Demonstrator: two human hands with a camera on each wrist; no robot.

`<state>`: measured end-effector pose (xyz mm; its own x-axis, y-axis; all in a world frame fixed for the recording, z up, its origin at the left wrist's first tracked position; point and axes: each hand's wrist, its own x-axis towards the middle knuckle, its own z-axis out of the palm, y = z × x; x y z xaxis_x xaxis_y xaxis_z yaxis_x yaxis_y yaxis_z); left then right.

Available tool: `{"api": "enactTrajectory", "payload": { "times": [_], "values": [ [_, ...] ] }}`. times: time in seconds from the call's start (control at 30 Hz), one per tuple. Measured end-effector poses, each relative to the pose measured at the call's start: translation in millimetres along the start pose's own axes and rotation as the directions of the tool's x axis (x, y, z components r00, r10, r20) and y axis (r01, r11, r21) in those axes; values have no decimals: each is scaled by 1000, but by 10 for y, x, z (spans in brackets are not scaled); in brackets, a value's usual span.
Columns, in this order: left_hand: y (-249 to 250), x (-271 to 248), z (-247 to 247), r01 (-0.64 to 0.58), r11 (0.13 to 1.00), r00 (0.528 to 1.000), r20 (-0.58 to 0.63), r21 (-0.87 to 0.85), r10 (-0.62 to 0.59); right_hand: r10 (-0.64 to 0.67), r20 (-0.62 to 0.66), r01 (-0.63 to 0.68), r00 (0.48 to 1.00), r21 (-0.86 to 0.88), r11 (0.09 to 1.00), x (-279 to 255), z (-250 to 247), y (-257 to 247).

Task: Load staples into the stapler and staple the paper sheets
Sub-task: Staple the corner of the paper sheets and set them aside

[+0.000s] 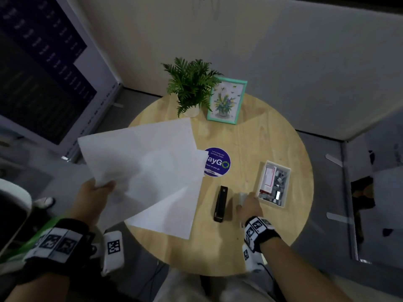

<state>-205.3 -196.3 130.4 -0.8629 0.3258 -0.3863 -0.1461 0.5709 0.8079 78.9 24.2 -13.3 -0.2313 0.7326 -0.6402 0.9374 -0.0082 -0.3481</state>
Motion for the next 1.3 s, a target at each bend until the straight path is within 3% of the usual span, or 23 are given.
{"api": "enactTrajectory", "payload": {
  "times": [0.13,0.2,0.27,0.37,0.43,0.57,0.77,0.87,0.93,0.97,1.07,1.2,1.3],
  "values": [
    [-99,-128,-55,54,988,998,17,-146,-52,0,-16,-2,1000,-161,987,156,172,32],
    [-104,-215,-100,62,980,998,45,-190,-54,-72,-137,63,988,-69,996,96,73,-112],
    [-142,-271,-172,99,959,991,114,-264,-70,-175,-197,212,965,189,959,-5,-133,-353],
    [-201,-294,-282,147,924,977,197,-353,-80,-327,-16,274,945,585,763,-50,-417,-788],
    [-225,-279,-346,138,928,977,201,-347,-70,-409,86,261,908,646,717,-66,-529,-1048],
    [-240,-142,-518,134,940,970,234,-313,-61,-537,106,344,837,662,666,-178,-535,-1431],
    [-347,482,-1016,31,999,985,173,-13,-28,-467,136,305,874,595,743,-149,-132,-1844],
    [-441,975,-1412,98,993,984,140,71,-107,-414,128,256,901,613,747,-180,285,-2182],
    [-565,1365,-1717,119,990,992,44,79,-123,-359,139,202,923,618,759,-161,567,-2405],
    [-625,1554,-1877,115,987,993,-30,112,-113,-343,133,212,930,568,795,-115,703,-2491],
    [-730,1977,-2266,153,954,969,-230,259,-93,-334,92,320,938,145,936,29,1052,-2644],
    [-869,2308,-2397,212,876,937,-344,434,-56,-255,187,297,949,-249,922,125,1460,-2634],
    [-1145,2478,-2237,212,853,954,-289,477,-75,-188,210,267,959,-463,845,101,1653,-2538]
  ]
}}
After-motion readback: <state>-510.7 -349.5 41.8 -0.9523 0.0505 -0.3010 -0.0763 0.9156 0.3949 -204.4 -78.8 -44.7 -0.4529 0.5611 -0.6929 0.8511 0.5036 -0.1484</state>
